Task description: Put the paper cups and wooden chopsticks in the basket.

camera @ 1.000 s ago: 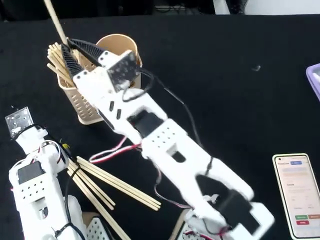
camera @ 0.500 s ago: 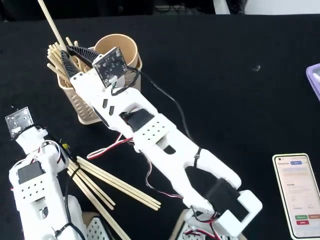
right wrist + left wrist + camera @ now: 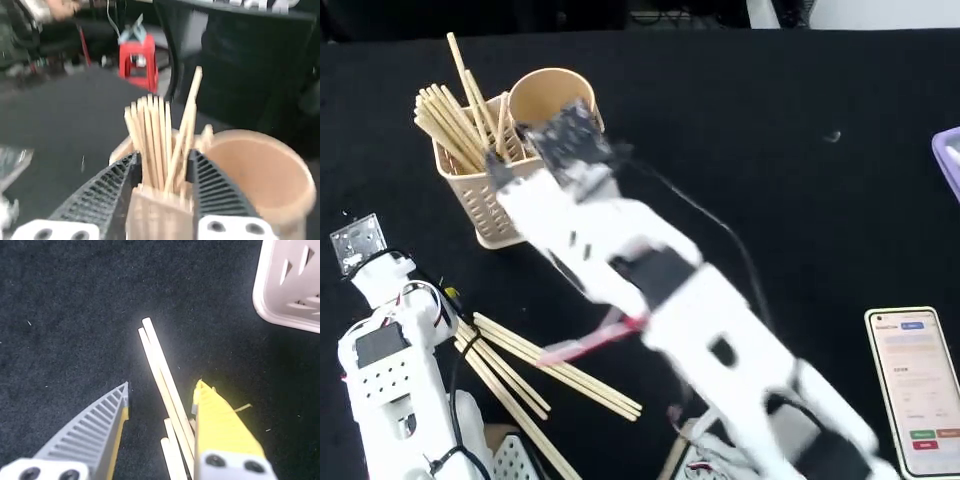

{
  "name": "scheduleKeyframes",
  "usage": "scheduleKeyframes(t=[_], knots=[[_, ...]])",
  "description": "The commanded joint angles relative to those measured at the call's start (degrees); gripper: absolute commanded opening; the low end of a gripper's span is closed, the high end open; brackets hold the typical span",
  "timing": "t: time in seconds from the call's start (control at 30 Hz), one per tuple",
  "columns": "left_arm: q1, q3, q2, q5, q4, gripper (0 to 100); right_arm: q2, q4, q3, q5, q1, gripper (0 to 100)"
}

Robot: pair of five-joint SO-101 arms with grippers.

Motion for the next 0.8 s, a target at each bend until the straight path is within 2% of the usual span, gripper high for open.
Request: scheduleKeyframes(t=[0.0, 0.13, 0.23, 0.33, 0.43, 0.6, 0.77], knots=[[0.1, -2.5, -0.6, 0.2, -0.2, 22, -20.6, 15.4, 8.6, 0.1, 6.9, 11.6], [-0.6, -6.5, -0.1, 0.0, 4.2, 22, -34.0, 21.2, 23.3, 0.1, 19.3, 11.6], [-0.6, -11.7, 0.0, -3.2, 9.8, 22, -40.8, 21.0, 36.2, 0.1, 25.1, 11.6], [-0.6, -16.7, 0.1, -5.4, 14.2, 22, -45.3, 19.7, 45.1, 0.1, 25.5, 11.6], [-0.6, -20.5, 0.1, -6.7, 19.5, 22, -47.2, 19.0, 48.2, -0.2, 25.5, 11.6], [1.2, -20.7, 0.4, -6.4, 27.6, 25, -47.3, 14.8, 52.3, 0.1, 25.6, 11.6], [4.7, -16.9, 9.8, -4.8, 25.2, 26, -47.3, 12.7, 53.8, 0.1, 25.5, 11.6]])
